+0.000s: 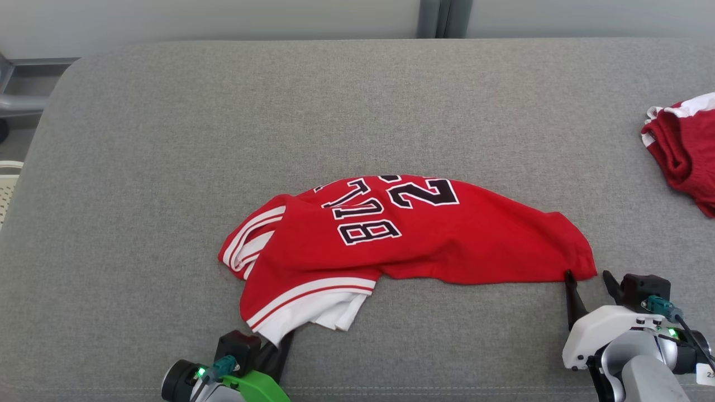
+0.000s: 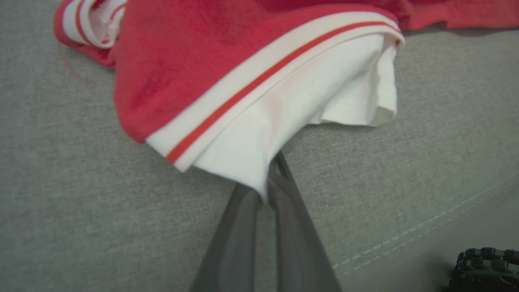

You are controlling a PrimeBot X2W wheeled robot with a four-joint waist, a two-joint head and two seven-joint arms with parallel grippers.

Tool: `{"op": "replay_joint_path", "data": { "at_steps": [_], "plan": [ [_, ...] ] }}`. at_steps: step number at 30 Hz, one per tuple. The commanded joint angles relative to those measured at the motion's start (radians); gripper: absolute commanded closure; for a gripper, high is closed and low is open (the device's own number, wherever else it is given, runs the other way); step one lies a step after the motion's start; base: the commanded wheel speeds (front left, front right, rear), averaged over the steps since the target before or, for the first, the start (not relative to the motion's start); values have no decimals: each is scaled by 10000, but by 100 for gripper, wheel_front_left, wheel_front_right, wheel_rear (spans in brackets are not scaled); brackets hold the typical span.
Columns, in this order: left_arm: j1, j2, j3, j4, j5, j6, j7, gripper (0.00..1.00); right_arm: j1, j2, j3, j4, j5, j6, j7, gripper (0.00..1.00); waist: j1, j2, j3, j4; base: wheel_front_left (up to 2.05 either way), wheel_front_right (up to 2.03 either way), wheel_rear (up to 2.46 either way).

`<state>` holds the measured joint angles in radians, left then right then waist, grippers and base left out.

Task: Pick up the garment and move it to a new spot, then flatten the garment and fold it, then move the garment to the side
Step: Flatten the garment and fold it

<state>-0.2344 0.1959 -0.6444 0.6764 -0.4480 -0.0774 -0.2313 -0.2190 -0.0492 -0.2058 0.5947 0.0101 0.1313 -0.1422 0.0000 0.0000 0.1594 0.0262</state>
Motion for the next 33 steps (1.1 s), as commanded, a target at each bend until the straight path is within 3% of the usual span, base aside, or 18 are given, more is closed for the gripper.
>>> {"op": "replay_joint_path", "data": {
  "at_steps": [1, 2, 4, 5, 12, 19, 27, 33],
  "plan": [
    [-5, 84, -32, 74, -76, 69, 41, 100, -139, -29, 14, 118, 110, -12, 31, 51, 0, 0, 40, 16, 0, 0, 0],
    [-6, 90, -33, 56, -88, 71, 36, 100, -170, -30, 29, 206, 135, -12, 52, 61, 0, 0, 60, 23, 0, 0, 0],
    [-13, 105, -24, 18, -120, 90, 25, 100, -190, -27, 43, 375, 148, -12, 54, 92, 0, 0, 86, 37, 0, 0, 0],
    [-21, 113, -1, -14, -136, 101, 15, 100, -214, -32, 33, 428, 145, -14, 10, 100, 0, 0, 98, 41, 0, 0, 0],
    [188, -52, 524, -728, -1032, -119, -55, 100, -380, -29, 163, 462, 426, -14, -290, 100, 0, 0, -5, 15, 0, 0, 0],
    [440, 384, 1409, -2837, -2303, -262, 182, 100, -539, -29, 430, -446, 1288, -14, -300, 100, 0, 0, -338, 14, 0, 0, 0],
    [491, 787, 2032, -5105, -3038, 80, 922, 100, -657, -62, 754, -1995, 1954, -12, 452, 100, 0, 0, -499, 12, 0, 0, 0],
    [-261, 1035, 2266, -6050, -3218, 326, 1565, 100, -1357, -188, 1184, -3038, 2580, -12, 1267, 100, 0, 0, 8, -140, 0, 0, 0]
  ]
}}
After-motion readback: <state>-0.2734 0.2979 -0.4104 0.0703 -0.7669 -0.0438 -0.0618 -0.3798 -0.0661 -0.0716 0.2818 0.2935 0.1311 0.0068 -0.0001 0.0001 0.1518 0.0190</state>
